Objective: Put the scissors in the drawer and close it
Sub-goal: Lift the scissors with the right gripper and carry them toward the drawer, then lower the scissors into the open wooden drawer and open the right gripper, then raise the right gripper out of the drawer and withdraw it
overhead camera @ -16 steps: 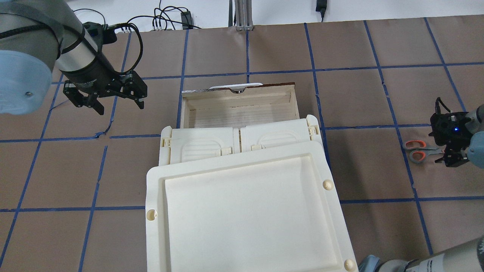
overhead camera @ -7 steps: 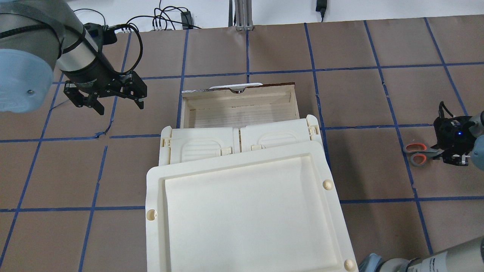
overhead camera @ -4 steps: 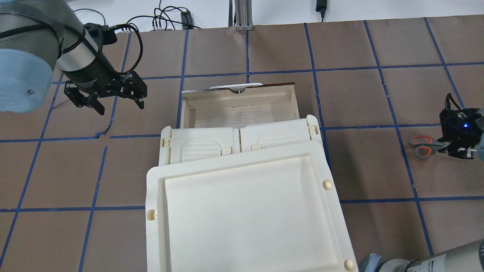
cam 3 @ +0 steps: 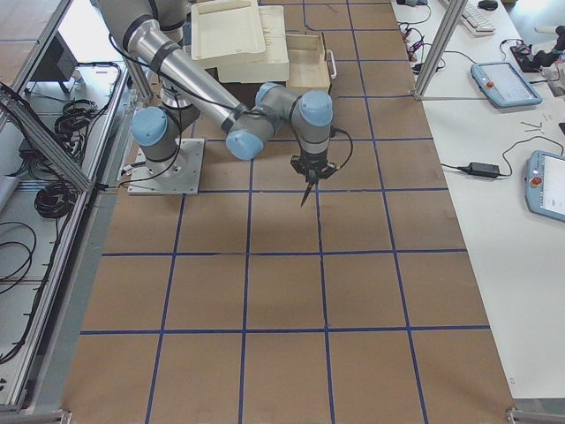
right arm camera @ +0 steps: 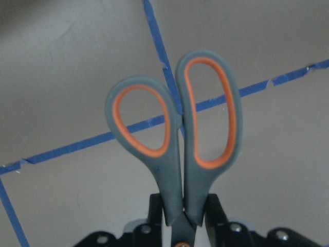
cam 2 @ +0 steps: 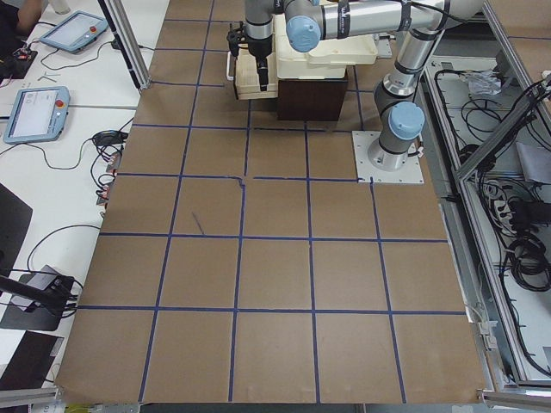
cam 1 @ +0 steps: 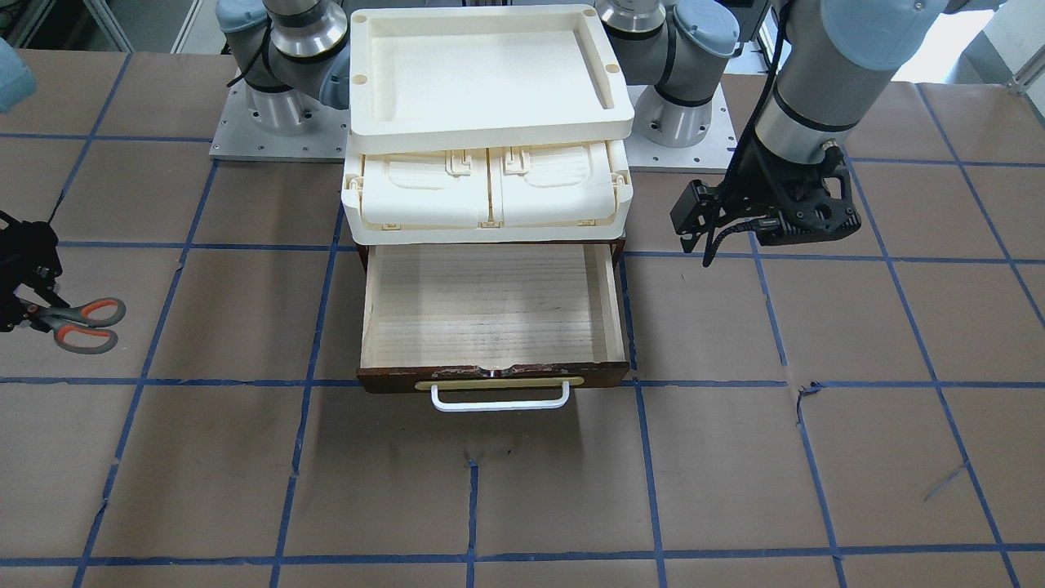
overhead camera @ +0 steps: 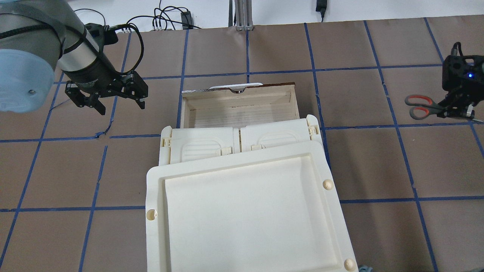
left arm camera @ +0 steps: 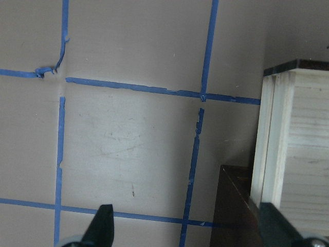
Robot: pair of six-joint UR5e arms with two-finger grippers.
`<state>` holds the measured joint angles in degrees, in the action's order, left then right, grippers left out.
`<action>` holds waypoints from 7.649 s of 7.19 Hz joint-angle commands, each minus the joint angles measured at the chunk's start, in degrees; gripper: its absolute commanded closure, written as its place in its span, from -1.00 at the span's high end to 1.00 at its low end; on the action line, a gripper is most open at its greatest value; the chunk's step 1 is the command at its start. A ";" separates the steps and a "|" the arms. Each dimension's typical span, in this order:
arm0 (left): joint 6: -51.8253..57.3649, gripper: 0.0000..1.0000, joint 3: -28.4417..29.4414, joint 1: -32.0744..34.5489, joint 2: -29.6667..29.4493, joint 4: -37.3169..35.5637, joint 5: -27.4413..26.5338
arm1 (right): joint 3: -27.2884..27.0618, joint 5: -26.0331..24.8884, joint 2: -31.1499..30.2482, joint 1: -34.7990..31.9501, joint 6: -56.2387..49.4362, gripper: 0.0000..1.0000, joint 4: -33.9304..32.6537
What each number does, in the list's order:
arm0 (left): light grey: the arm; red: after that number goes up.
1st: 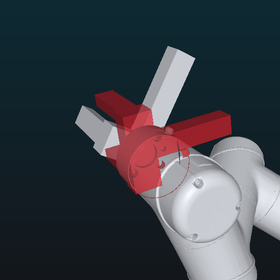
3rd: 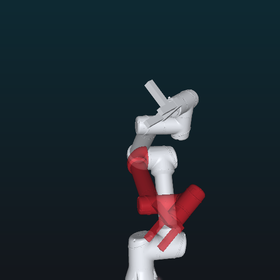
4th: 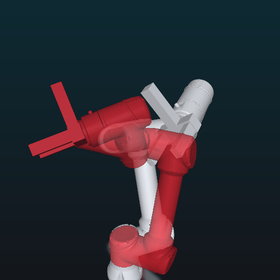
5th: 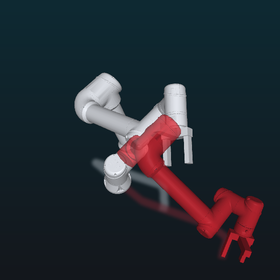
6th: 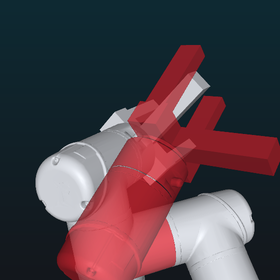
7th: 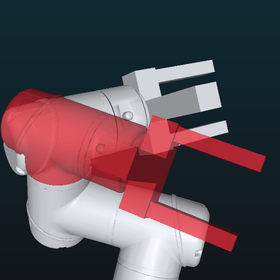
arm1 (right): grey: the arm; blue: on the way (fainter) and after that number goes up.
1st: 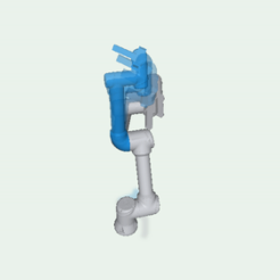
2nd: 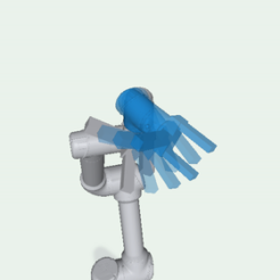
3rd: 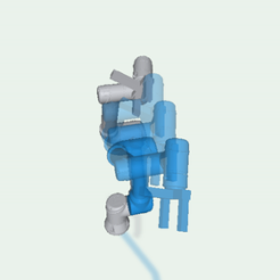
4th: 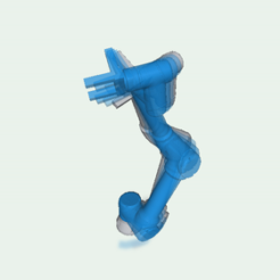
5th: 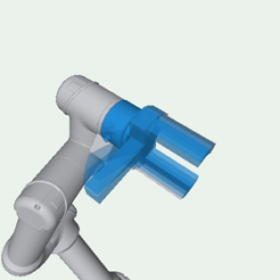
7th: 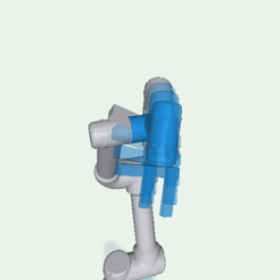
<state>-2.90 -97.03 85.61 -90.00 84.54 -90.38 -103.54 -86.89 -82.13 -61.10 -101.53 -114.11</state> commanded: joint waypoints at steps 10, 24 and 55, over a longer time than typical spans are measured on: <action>1.14 1.00 0.00 0.52 0.00 0.01 0.03 | 21.89 -2.05 9.95 -48.30 31.38 -0.99 10.49; 3.08 1.00 0.01 0.43 1.40 -0.16 -0.06 | 16.79 -2.58 14.80 -53.34 35.52 -0.95 6.00; 1.51 1.00 15.73 1.40 -24.32 -15.70 4.04 | 18.54 -3.37 -8.83 -24.87 84.77 1.00 28.13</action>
<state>0.10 -82.26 86.94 -109.48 73.46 -89.30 -85.05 -90.07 -89.60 -87.98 -25.08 -89.21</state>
